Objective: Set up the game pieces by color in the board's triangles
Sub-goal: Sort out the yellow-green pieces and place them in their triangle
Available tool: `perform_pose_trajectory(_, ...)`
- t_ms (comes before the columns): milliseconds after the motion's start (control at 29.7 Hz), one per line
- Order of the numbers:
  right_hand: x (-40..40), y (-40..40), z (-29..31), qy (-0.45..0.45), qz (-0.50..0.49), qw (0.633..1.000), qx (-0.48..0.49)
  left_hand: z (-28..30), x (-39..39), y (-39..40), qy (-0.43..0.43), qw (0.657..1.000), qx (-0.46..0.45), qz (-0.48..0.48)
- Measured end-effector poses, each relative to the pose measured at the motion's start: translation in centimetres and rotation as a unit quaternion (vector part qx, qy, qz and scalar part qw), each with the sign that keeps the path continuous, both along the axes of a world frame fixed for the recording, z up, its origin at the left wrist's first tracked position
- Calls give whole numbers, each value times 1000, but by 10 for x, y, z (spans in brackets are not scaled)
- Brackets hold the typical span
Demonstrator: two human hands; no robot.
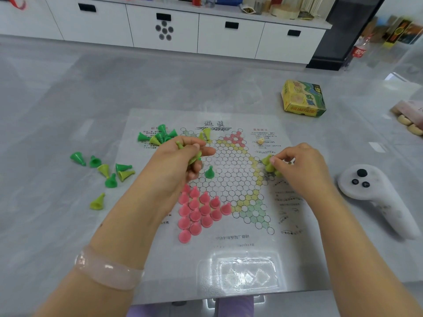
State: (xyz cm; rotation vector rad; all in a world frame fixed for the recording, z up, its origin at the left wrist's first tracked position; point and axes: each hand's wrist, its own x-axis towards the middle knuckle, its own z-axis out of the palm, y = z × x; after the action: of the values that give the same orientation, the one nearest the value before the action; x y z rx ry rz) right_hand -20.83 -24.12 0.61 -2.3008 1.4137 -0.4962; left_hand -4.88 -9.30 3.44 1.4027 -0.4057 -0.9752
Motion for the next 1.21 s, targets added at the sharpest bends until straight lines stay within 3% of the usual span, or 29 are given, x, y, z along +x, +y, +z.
perform_pose_trajectory(404,-3,2,0,-10,9,1000,-1,0,2,1,11,999,5,31)
perform_pose_trajectory(673,4,12,19,-113,31,990,-73,0,-1,0,7,1000,10,-10)
perform_pose_trajectory(908,29,47,34,-208,205,953,74,-4,-9,3,-111,985,27,-132)
perform_pose_trajectory(1211,29,49,31,-232,226,933,155,-5,-9,3,-166,974,26,-152)
